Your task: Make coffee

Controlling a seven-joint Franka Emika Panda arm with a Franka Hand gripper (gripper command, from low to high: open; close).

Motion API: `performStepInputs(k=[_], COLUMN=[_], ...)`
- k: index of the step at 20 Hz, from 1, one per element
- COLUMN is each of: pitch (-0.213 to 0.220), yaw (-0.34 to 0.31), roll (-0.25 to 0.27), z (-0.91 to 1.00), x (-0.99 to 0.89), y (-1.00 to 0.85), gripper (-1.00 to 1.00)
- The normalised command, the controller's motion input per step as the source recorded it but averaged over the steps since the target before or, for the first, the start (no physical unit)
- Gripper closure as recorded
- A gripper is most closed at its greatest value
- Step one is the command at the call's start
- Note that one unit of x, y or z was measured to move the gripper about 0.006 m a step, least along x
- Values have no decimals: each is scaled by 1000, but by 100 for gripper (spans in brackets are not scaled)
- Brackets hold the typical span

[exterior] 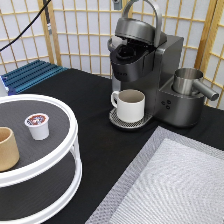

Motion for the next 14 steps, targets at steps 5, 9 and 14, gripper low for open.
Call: performStepInputs(k=[5,9,14], pitch=[109,115,116], yaw=[-89,-68,-63], roll=[-82,-89,-105], z=[222,239,325], x=[451,504,526], y=[568,613,577], gripper=[-100,-100,-100])
